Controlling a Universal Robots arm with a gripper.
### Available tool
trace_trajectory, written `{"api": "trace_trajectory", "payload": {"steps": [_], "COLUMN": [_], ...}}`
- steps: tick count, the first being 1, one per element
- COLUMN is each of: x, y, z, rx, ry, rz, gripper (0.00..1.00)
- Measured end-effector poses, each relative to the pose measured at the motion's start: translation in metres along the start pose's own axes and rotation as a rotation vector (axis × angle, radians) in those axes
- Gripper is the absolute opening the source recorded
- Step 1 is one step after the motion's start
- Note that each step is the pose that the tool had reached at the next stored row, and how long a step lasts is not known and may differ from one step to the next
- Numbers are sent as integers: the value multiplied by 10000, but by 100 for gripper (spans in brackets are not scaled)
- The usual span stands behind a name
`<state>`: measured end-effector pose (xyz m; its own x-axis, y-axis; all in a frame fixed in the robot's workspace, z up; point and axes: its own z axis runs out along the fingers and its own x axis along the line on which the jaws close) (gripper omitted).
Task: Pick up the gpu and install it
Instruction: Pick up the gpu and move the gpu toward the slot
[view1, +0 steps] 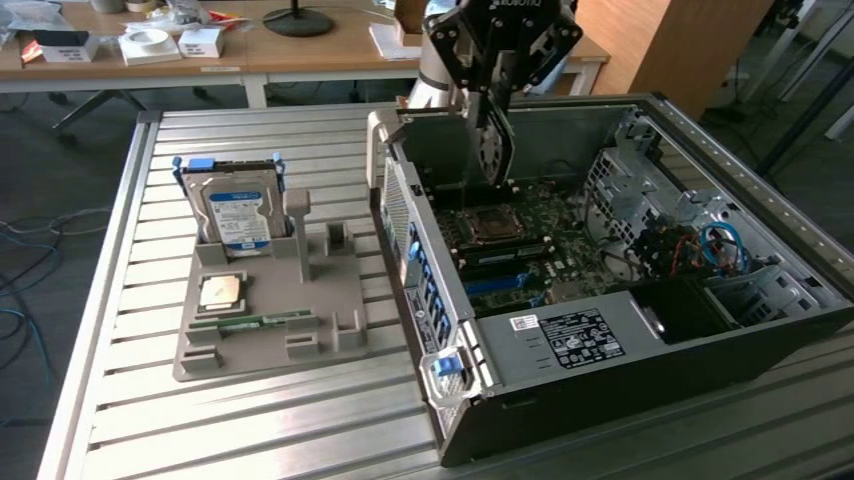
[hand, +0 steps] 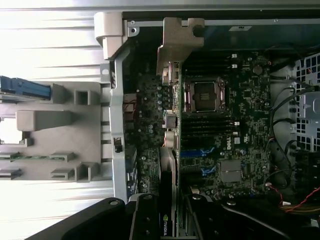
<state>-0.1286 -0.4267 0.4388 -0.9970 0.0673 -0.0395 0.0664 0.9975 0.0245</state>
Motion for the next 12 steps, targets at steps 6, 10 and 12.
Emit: {"api": "trace_trajectory", "payload": {"steps": [6,10,12], "x": [-153,-249,-301], "y": [10,16,20], "z": [6,10,13], "rx": [1,0,0], "ry": [0,-1,0], "rz": [0,-1,0], "gripper": [26,26,26]}}
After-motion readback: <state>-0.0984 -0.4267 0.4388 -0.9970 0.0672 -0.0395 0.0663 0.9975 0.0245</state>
